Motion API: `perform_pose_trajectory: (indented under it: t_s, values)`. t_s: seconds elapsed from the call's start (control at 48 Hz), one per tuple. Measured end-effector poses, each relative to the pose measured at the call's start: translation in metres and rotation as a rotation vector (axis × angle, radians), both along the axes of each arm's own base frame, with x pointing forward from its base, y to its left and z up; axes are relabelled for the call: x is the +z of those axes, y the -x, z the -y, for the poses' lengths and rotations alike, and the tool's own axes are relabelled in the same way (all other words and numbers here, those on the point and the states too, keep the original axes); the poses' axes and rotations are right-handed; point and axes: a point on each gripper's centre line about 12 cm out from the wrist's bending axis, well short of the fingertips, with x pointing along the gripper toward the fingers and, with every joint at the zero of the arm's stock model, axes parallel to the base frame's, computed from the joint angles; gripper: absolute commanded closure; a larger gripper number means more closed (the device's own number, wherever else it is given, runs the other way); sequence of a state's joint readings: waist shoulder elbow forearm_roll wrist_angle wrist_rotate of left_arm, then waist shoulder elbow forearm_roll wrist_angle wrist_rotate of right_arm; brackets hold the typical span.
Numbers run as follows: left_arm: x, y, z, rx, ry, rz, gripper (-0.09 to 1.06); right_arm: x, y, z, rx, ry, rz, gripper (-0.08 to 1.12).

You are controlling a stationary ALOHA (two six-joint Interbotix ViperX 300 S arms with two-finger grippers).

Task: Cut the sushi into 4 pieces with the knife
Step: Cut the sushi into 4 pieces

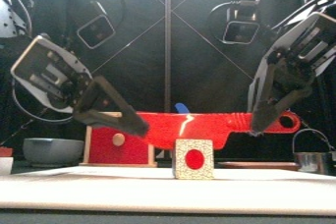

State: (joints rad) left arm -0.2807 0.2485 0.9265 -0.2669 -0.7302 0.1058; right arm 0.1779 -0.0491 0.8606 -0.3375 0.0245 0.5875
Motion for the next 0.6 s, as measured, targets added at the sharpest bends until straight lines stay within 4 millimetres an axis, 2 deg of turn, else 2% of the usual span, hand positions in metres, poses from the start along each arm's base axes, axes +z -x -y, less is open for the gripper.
perform_pose_trajectory:
  t_s: [0.125, 0.229, 0.438, 0.604]
  values:
    - [-0.016, -0.001, -0.002, 0.028, -0.001, -0.034, 0.90, -0.016, -0.002, 0.001, -0.013, -0.001, -0.048, 1.03]
    - [-0.028, 0.001, -0.003, 0.051, -0.001, -0.064, 0.90, -0.022, -0.004, 0.000, -0.026, -0.015, -0.058, 1.03]
    - [-0.030, 0.000, -0.001, 0.053, 0.001, -0.068, 0.90, -0.023, -0.007, -0.005, -0.027, -0.030, -0.058, 1.03]
    - [-0.026, -0.003, 0.011, 0.018, 0.002, -0.053, 0.90, -0.022, -0.006, -0.016, -0.004, -0.034, -0.061, 1.03]
